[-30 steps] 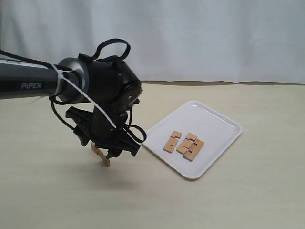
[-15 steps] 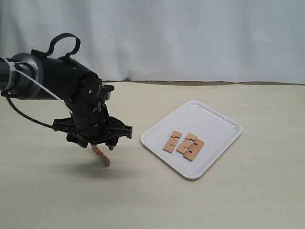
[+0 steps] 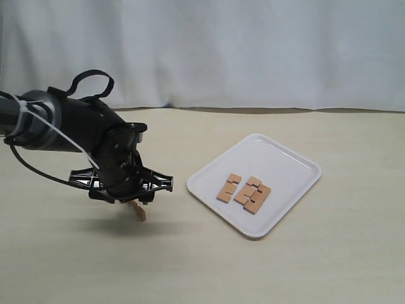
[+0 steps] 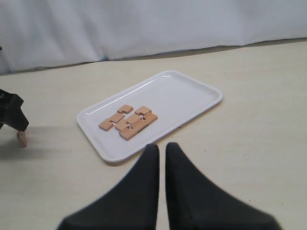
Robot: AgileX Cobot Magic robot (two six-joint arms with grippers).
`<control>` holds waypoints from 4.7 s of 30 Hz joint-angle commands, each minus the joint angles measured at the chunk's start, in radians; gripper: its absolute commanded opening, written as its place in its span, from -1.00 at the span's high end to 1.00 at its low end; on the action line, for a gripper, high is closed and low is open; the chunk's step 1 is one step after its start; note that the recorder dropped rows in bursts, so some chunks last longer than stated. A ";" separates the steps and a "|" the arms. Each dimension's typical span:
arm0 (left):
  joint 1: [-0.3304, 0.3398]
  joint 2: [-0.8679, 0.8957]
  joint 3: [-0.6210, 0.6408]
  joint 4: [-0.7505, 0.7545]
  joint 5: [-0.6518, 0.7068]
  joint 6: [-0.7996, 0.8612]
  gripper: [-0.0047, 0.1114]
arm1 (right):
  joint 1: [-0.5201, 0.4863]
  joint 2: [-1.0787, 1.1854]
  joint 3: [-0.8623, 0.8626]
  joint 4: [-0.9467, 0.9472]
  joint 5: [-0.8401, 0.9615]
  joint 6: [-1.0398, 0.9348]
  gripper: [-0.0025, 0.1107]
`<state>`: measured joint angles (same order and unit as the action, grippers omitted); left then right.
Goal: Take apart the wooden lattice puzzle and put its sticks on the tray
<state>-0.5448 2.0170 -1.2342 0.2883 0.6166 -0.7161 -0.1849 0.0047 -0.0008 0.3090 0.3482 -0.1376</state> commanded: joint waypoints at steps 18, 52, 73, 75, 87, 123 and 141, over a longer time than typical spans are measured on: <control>-0.003 0.016 0.007 0.068 -0.028 0.022 0.92 | 0.001 -0.005 0.001 -0.001 -0.004 0.002 0.88; -0.223 0.231 -0.487 -0.575 -0.056 0.603 0.92 | 0.001 -0.005 0.001 -0.001 -0.004 0.002 0.88; -0.179 0.349 -0.664 -0.525 -0.010 0.607 -0.10 | 0.001 -0.005 0.001 -0.001 -0.004 0.002 0.88; -0.170 0.328 -0.664 -0.525 0.023 0.607 -0.12 | 0.001 -0.005 0.001 -0.001 -0.004 0.002 0.88; -0.153 0.164 -0.664 -0.139 0.515 0.554 0.62 | 0.001 -0.005 0.001 -0.001 -0.004 0.002 0.88; 0.609 -1.216 0.542 -0.334 -0.231 0.664 0.92 | 0.001 -0.005 0.001 -0.001 -0.004 0.002 0.88; 0.532 -2.017 0.800 -0.397 -0.436 0.662 0.92 | 0.001 -0.005 0.001 -0.001 -0.006 0.002 0.88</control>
<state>0.0069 0.0042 -0.4331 -0.1062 0.1879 -0.0510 -0.1849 0.0047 -0.0008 0.3090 0.3482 -0.1376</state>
